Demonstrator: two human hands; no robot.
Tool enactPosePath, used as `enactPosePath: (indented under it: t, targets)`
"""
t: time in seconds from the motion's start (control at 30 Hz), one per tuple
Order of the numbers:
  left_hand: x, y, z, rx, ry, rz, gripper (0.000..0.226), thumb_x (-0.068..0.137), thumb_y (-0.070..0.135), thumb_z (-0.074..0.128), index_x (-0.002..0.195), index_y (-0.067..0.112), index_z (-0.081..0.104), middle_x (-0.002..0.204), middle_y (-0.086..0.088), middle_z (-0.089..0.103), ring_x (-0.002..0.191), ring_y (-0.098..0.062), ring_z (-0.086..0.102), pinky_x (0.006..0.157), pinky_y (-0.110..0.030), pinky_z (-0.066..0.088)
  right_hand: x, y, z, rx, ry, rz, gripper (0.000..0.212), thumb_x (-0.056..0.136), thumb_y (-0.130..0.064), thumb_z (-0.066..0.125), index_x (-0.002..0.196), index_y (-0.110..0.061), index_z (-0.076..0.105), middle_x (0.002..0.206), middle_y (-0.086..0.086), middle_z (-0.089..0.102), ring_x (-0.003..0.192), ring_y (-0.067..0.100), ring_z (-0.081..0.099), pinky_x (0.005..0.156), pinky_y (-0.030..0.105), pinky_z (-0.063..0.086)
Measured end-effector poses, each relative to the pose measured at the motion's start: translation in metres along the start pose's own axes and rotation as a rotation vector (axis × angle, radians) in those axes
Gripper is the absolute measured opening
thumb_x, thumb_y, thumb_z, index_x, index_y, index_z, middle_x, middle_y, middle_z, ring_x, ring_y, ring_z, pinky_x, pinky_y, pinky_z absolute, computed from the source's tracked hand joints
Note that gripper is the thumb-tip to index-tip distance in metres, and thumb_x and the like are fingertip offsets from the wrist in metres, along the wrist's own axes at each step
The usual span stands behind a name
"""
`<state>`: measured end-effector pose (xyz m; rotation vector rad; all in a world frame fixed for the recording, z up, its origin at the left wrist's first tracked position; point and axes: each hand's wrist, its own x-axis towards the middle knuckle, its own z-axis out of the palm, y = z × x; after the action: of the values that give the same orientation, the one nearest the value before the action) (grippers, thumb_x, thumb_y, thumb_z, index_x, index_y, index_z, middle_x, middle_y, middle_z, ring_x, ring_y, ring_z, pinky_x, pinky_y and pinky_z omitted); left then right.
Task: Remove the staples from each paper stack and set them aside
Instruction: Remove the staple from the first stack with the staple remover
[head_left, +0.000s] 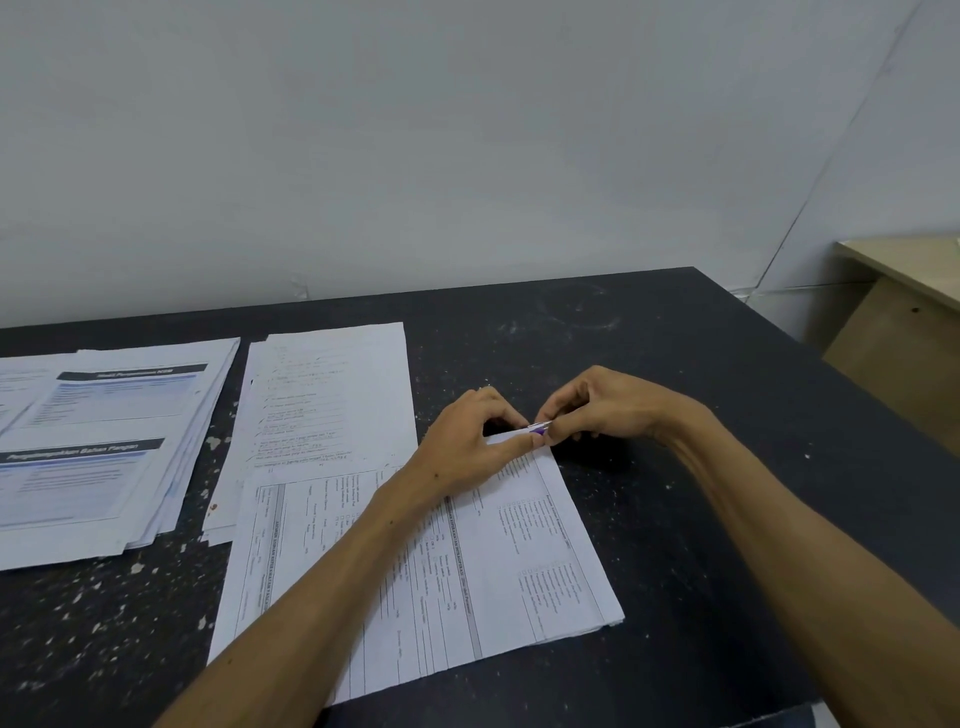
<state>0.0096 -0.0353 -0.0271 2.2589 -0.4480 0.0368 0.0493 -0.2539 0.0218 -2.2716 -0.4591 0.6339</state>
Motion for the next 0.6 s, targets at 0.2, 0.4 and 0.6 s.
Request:
enactPosePath:
  t: [0.2,0.4,0.6]
  targets:
    - [-0.0001,0.0025,0.0008,-0.009,-0.021,0.019,0.025,0.091,0.042,0.074,0.102,0.019,0.077,0.103,0.009,0.062,0.098,-0.013,0.060,0.088,-0.034,0.056,0.0025,0.0035,0.0045,-0.025,0.024,-0.050,0.009,0.091,-0.026,0.075,0.095,-0.023,0.083,0.094,-0.007,0.078,0.092,0.018,0.068,0.089,0.030,0.053]
    - [-0.0002,-0.0007,-0.0014,-0.015,-0.011,0.016,0.028,0.087,0.046,0.078,0.103,0.023,0.078,0.100,0.013,0.064,0.093,-0.011,0.063,0.081,-0.028,0.056,-0.0008,0.0023,-0.0012,-0.039,-0.025,-0.034,0.011,0.091,-0.027,0.077,0.101,-0.026,0.081,0.093,-0.009,0.077,0.083,0.004,0.065,0.074,0.019,0.048]
    - [-0.0003,0.0014,-0.0015,0.070,-0.068,-0.011,0.043,0.080,0.050,0.078,0.116,0.027,0.072,0.105,0.019,0.056,0.099,-0.010,0.060,0.083,-0.017,0.052,-0.0044,0.0012,-0.0026,-0.110,-0.022,-0.033,0.032,0.081,-0.041,0.084,0.109,-0.028,0.073,0.108,-0.010,0.074,0.103,0.010,0.068,0.095,0.028,0.050]
